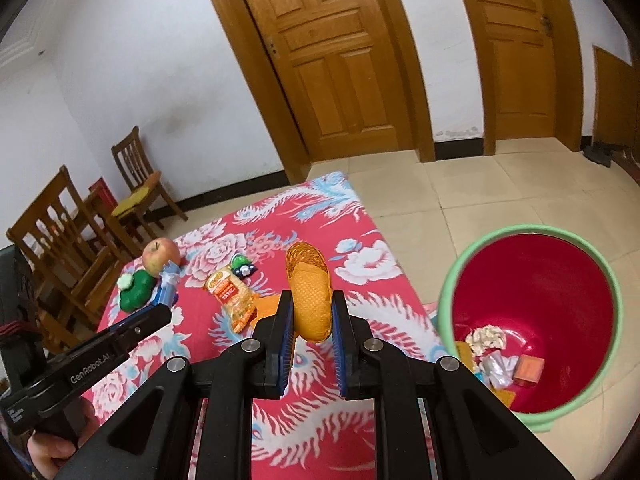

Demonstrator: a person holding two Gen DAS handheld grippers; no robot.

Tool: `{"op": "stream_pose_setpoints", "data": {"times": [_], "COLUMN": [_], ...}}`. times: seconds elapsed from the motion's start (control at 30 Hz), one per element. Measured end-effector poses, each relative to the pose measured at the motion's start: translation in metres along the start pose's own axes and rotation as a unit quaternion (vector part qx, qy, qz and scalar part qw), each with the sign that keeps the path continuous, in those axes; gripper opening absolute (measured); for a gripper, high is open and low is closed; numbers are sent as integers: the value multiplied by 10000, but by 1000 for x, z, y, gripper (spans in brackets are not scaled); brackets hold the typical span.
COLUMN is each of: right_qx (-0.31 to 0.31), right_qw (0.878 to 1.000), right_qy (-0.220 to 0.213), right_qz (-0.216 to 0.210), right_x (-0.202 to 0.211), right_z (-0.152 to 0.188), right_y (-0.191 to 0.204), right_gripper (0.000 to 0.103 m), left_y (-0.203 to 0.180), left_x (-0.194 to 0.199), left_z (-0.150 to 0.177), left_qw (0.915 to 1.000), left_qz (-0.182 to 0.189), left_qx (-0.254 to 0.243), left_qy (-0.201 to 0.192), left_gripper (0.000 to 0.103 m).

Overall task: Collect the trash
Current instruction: 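Carry the blue toy and orange packet over the red bucket with both tools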

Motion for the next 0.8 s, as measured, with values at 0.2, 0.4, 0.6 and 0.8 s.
{"op": "stream_pose_setpoints", "data": {"times": [0.2, 0.4, 0.6, 0.8], "right_qx": [-114, -288, -541, -786], "right_qw": [9997, 9987, 9967, 9942], "right_qy": [-195, -384, -530, -615], "right_qz": [40, 147, 285, 407], "right_x": [24, 48, 63, 72], "right_z": [1, 2, 4, 8], "right_y": [-11, -30, -54, -77], "right_gripper": [17, 17, 17, 17], "left_y": [-21, -48, -75, -101], "left_x": [13, 20, 20, 11], "left_z": [2, 7, 10, 17], "left_qw": [9998, 9991, 9977, 9956], "left_qz": [105, 230, 351, 451], "left_qx": [-140, -347, -588, -810], "left_qy": [-58, -61, -26, 98], "left_gripper": [17, 17, 17, 17]}}
Point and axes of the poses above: each gripper's, at about its wrist camera, not at the fingertips, and x roughly against the way its jaws point, y to its left, z to its underside, the point moved 8 cm from there along -x, roughly the way its jaws point, and after that the axes turned 11 degrees about -z, right-handed, at the moved point
